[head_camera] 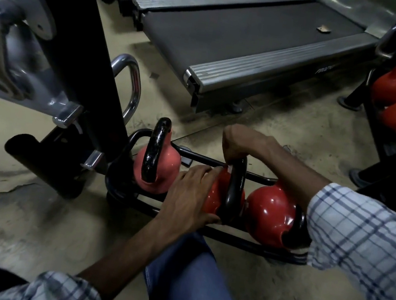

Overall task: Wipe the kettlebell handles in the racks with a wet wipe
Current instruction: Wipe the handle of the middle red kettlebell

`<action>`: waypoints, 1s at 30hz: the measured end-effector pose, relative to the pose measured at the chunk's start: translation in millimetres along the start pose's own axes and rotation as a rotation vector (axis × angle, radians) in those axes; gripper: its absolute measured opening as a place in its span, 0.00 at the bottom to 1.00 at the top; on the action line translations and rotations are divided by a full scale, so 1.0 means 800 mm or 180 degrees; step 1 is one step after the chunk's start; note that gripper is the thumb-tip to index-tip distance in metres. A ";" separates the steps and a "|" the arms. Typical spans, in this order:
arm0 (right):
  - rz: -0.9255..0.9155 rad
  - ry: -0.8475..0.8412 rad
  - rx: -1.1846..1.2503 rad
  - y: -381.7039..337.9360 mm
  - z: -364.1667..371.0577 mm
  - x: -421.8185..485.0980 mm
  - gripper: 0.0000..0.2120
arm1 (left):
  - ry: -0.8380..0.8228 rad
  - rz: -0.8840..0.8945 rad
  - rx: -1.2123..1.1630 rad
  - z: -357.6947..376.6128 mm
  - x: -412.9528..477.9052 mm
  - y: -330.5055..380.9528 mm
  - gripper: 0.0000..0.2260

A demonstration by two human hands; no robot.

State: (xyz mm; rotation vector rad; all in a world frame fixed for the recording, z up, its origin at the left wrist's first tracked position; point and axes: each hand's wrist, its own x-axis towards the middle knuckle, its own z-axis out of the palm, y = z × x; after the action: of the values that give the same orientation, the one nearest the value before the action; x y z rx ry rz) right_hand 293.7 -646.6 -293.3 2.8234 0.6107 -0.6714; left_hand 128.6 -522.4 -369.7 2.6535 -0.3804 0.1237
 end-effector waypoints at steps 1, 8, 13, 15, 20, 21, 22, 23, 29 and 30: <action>-0.0096 0.0061 0.0020 -0.001 0.003 -0.005 0.09 | 0.0049 -0.0100 0.0001 0.000 -0.001 -0.001 0.51; -0.0063 0.0458 0.0146 0.004 -0.005 -0.027 0.11 | -0.0014 -0.0263 0.0035 -0.001 -0.001 -0.003 0.53; -0.0485 0.0148 -0.0158 -0.044 0.025 -0.084 0.18 | 0.0125 -0.0257 -0.0010 -0.001 0.002 -0.003 0.51; -0.0312 0.0331 -0.0031 -0.036 0.023 -0.086 0.12 | 0.0087 -0.0261 0.0014 -0.002 0.003 -0.004 0.52; -0.0613 0.0601 0.0165 -0.046 0.055 -0.103 0.15 | 0.0166 -0.0155 -0.0068 -0.003 0.005 -0.003 0.49; -0.0721 0.0597 0.0284 -0.051 0.068 -0.113 0.14 | 0.0178 -0.0132 -0.0075 -0.002 0.005 -0.003 0.48; -0.0728 0.0665 0.0472 -0.048 0.080 -0.122 0.13 | 0.0179 -0.0124 -0.0068 -0.001 0.005 -0.004 0.47; -0.0704 0.0869 0.0672 -0.041 0.091 -0.128 0.10 | 0.0193 -0.0119 -0.0061 -0.001 0.004 -0.004 0.46; 0.0054 0.2568 0.2934 -0.031 0.159 -0.173 0.06 | 0.0004 0.0065 -0.0033 -0.004 0.005 -0.003 0.49; 0.0300 0.2688 0.3489 -0.037 0.168 -0.173 0.07 | -0.0037 0.0092 -0.0019 -0.005 0.006 -0.002 0.49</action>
State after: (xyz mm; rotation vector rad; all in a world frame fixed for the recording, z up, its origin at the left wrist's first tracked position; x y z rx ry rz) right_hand 115.5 -703.6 -349.8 4.1178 0.1739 0.4537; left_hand 133.2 -520.3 -366.4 2.6446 -0.4227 0.1160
